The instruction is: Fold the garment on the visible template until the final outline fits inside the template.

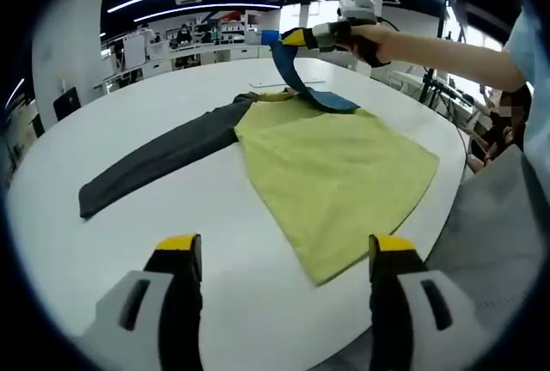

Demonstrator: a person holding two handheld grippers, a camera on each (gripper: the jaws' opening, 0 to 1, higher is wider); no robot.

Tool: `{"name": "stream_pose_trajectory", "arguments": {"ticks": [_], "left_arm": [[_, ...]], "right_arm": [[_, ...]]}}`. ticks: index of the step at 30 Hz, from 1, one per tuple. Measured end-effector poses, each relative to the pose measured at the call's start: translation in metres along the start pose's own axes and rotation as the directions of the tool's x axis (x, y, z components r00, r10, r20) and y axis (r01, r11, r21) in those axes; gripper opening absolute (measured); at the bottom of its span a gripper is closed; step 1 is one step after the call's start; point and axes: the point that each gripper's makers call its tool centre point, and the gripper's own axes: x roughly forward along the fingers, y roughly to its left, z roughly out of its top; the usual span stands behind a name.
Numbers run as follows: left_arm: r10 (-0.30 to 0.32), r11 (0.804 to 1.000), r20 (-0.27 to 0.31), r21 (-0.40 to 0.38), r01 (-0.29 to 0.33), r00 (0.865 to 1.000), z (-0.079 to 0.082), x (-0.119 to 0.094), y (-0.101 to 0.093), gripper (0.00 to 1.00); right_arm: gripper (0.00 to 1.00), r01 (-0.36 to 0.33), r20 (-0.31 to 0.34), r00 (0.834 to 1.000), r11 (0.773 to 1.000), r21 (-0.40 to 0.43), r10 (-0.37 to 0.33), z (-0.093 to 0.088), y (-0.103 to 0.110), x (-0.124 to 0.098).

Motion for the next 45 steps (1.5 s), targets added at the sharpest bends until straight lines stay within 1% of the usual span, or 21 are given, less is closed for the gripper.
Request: {"name": "stream_pose_trajectory", "arguments": {"ticks": [3,4,5,6,10,16,21,23,30,35,36,38,39,40,42,45], "left_arm": [[0.003,1.000,-0.001,-0.004,-0.003,1.000,-0.001,0.000,0.001,0.76],[0.003,1.000,-0.002,-0.006,-0.003,1.000,-0.002,0.000,0.001,0.76],[0.004,1.000,-0.002,-0.006,-0.004,1.000,-0.002,-0.001,0.000,0.76],[0.005,1.000,-0.003,-0.009,-0.005,1.000,-0.003,-0.001,0.001,0.76],[0.010,1.000,-0.003,-0.018,-0.010,1.000,-0.005,-0.002,0.002,0.76],[0.031,0.999,0.005,-0.039,-0.031,1.000,-0.006,-0.008,0.006,0.75],[0.045,0.998,-0.005,-0.051,-0.045,0.999,-0.011,-0.011,0.011,0.75],[0.049,0.997,-0.005,-0.056,-0.049,0.999,-0.011,-0.012,0.012,0.75],[0.068,0.996,0.001,-0.066,-0.067,0.998,-0.009,-0.019,0.020,0.74],[0.081,0.993,0.012,-0.083,-0.079,0.997,-0.010,-0.021,0.025,0.74],[0.080,0.993,0.011,-0.088,-0.079,0.997,-0.010,-0.021,0.025,0.74],[0.079,0.993,0.011,-0.089,-0.078,0.997,-0.011,-0.020,0.025,0.74],[0.081,0.993,0.012,-0.090,-0.079,0.997,-0.011,-0.020,0.024,0.74],[0.080,0.993,0.012,-0.092,-0.078,0.997,-0.011,-0.020,0.024,0.75],[0.079,0.993,0.013,-0.093,-0.078,0.997,-0.011,-0.020,0.024,0.75],[0.079,0.993,0.019,-0.094,-0.077,0.997,-0.010,-0.020,0.024,0.75]], "right_arm": [[0.00,-0.008,-0.043,0.999,1.000,-0.014,0.007,-0.019,0.005,0.014],[0.00,-0.011,-0.069,0.998,1.000,-0.004,0.011,-0.029,0.006,0.018],[0.00,-0.012,-0.079,0.997,1.000,-0.007,0.011,-0.035,0.006,0.021],[0.00,-0.010,-0.107,0.994,1.000,-0.011,0.009,-0.046,0.005,0.025],[0.00,0.001,-0.169,0.986,1.000,-0.026,-0.006,-0.073,0.000,0.034],[0.00,-0.001,-0.206,0.978,1.000,-0.024,-0.004,-0.092,-0.001,0.044],[0.00,0.005,-0.234,0.972,1.000,-0.021,-0.010,-0.104,-0.006,0.052],[0.00,0.005,-0.242,0.970,1.000,-0.005,-0.006,-0.108,-0.008,0.055],[0.00,0.017,-0.258,0.966,1.000,0.013,-0.014,-0.118,-0.009,0.065],[0.00,0.014,-0.276,0.961,1.000,0.003,-0.012,-0.123,-0.008,0.065],[0.05,0.011,-0.283,0.959,1.000,-0.005,-0.012,-0.124,-0.009,0.064],[0.26,0.011,-0.298,0.954,0.999,-0.046,-0.024,-0.126,-0.012,0.060],[0.28,-0.013,-0.289,0.957,0.999,-0.042,0.000,-0.123,-0.007,0.061],[0.30,-0.005,-0.305,0.952,0.999,-0.049,-0.010,-0.125,-0.007,0.058],[0.39,-0.031,-0.308,0.951,0.995,-0.097,0.000,-0.122,-0.005,0.055],[0.57,-0.049,-0.308,0.951,0.992,-0.117,0.010,-0.118,-0.001,0.051]]}}
